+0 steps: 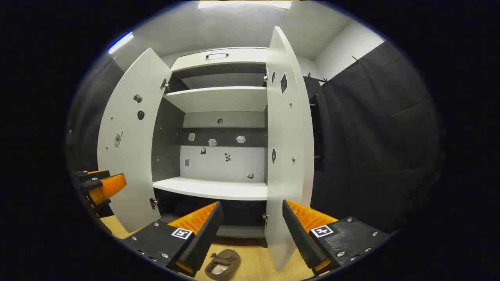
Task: Grab one shoe with the right hand and put it into the shoe cabinet, grab the other shoe with the left hand and put it into the shoe cabinet; then close the right door with the right hand and the left door with the left hand.
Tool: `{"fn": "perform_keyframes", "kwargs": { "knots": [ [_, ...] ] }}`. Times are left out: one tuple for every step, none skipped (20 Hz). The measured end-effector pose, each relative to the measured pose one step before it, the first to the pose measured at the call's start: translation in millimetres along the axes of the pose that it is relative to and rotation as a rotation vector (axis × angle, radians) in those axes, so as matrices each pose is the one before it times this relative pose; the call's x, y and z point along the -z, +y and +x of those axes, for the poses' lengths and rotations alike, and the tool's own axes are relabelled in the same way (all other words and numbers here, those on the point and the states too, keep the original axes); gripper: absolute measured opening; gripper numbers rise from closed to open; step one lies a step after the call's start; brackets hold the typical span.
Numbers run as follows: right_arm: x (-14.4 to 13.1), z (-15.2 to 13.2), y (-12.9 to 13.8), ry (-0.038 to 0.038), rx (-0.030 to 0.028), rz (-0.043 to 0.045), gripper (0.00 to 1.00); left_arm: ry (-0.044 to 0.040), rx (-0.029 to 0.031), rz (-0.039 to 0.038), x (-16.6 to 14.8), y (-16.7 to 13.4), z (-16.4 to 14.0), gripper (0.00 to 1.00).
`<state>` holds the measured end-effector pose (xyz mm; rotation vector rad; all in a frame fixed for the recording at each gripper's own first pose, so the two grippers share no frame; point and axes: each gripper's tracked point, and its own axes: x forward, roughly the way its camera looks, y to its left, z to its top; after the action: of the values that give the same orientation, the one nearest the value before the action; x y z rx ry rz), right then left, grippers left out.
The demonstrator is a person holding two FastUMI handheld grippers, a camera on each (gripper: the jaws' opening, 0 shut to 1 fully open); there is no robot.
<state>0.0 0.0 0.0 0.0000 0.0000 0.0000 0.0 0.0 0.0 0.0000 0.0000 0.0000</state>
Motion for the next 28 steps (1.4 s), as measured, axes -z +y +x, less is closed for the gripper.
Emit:
{"fn": "perform_keyframes", "kwargs": {
  "knots": [
    [-1.66, -0.97, -1.49, -0.00423, 0.00293, 0.0013, 0.97, -0.00206, 0.00013, 0.00072, -0.29, -1.31, 0.02, 0.96],
    [-2.25, -0.82, -0.89, -0.00837, 0.00126, -0.00091, 0.94, -0.0004, 0.00013, 0.002, -0.36, -0.64, 0.29, 0.96],
    [-1.45, -1.19, -1.76, -0.00802, 0.00469, -0.00264, 0.94, -0.00126, -0.00041, -0.00012, -0.55, -0.31, -0.05, 0.96],
    [-1.16, -0.44, -1.49, -0.0033, 0.00146, -0.00258, 0.94, 0.00328, -0.00192, -0.00134, 1.32, 0.47, -0.77, 0.96],
    [-1.05, -0.81, 0.58, -0.00189, 0.00133, -0.00018, 0.94, 0.00612, -0.00224, -0.00158, 2.05, -0.04, -0.4, 0.96],
    [-0.85, -0.42, -0.67, -0.00029, 0.00074, 0.00183, 0.94, 0.00724, -0.00267, -0.00064, 1.79, 0.61, -0.01, 0.96],
    [-0.55, -0.05, -0.2, -0.00018, 0.00021, 0.00156, 0.94, 0.00166, -0.00297, -0.00165, 0.58, 0.66, -0.95, 0.96],
    [0.01, 0.03, -0.9, 0.00001, 0.0028, 0.00282, 0.94, -0.00131, -0.00223, -0.00184, -0.91, 0.67, 0.14, 0.96],
    [-0.74, 0.4, -0.55, -0.0007, 0.0009, 0.00283, 0.94, -0.00262, -0.00342, -0.00027, -0.23, 0.53, 0.03, 0.96],
    [-0.48, 0.32, -0.43, -0.00061, 0.00012, 0.0028, 0.94, -0.00346, -0.00251, 0.00253, -1.49, 0.88, 0.09, 0.96],
    [-1.07, 0.61, 0.03, -0.00189, 0.00008, 0.00229, 0.94, -0.00713, -0.00082, 0.00427, -2.96, 0.13, -0.7, 0.99],
    [-1.69, 0.75, 0.89, -0.0033, -0.00215, 0.00209, 0.94, -0.00857, -0.00253, 0.00503, -3.69, 0.69, 0.21, 0.96],
    [-2.35, -0.03, 1.29, -0.00223, -0.00099, 0.00119, 0.94, -0.00464, -0.00152, 0.00403, -2.54, 0.46, -0.89, 0.99],
    [-1.3, 0.0, 1.62, -0.00269, -0.00231, 0.00022, 0.94, -0.00323, -0.0015, 0.00192, -2.7, 0.35, -0.4, 0.96],
    [-1.2, -0.09, 0.9, -0.0008, -0.00248, -0.00011, 0.94, -0.00487, 0.00031, 0.00005, -1.6, 0.14, -0.15, 0.96],
    [-0.81, -0.35, 1.9, -0.00229, -0.0041, -0.00134, 0.94, -0.00469, 0.00061, -0.00069, -1.9, 0.29, 0.38, 0.99],
    [-1.15, -0.66, 2.5, -0.0028, -0.00301, -0.00307, 0.94, -0.00407, -0.002, 0.00064, -1.77, 1.03, -0.65, 0.99],
    [-0.6, -0.38, 2.01, -0.00125, -0.0038, -0.00413, 0.94, -0.0032, 0.00027, 0.00086, -1.75, -0.09, -1.24, 0.99],
    [0.39, -0.92, 2.29, 0.0014, -0.00571, -0.00316, 0.94, -0.0027, 0.00049, 0.00085, -0.75, 0.44, -0.33, 0.99],
    [-0.89, -0.53, 2.55, -0.00218, -0.00362, -0.0011, 0.94, -0.0024, 0.00008, 0.00034, -1.94, 1.21, -1.17, 0.96],
    [-2.03, 1.3, 3.12, -0.00347, -0.00387, -0.00059, 0.94, -0.002, 0.00047, 0.00006, -0.84, 0.07, -0.57, 0.96],
    [-0.4, 0.65, 3.26, -0.00374, -0.00411, -0.0003, 0.94, -0.00202, -0.00029, 0.0003, -0.9, 0.69, -0.64, 0.99],
    [-0.34, 1.19, 2.72, -0.00217, -0.00524, -0.0013, 0.94, 0.00075, -0.00257, 0.00095, -0.23, 1.87, -1.66, 0.96],
    [2.81, 3.12, 4.43, 0.00314, -0.00657, -0.00177, 0.94, 0.0021, -0.00231, -0.00061, -0.17, 1.53, -0.4, 0.96],
    [4.2, 3.68, 4.29, 0.00759, -0.00914, -0.00384, 0.94, 0.00184, -0.00089, -0.00273, 0.34, 1.01, -1.76, 0.96],
    [8.58, 4.7, 4.73, 0.01714, -0.0077, -0.00518, 0.94, 0.00073, -0.00204, -0.00329, -0.01, 1.52, -0.73, 0.96],
    [12.07, 5.12, 4.86, 0.02649, -0.01014, -0.00736, 0.94, 0.00297, -0.0031, -0.00111, 1.31, 1.43, -0.13, 0.96],
    [16.44, 4.74, 4.98, 0.04426, -0.00967, -0.01132, 0.94, 0.00308, -0.00478, -0.00004, 0.82, 2.87, -1.75, 0.96]
  ]
}}
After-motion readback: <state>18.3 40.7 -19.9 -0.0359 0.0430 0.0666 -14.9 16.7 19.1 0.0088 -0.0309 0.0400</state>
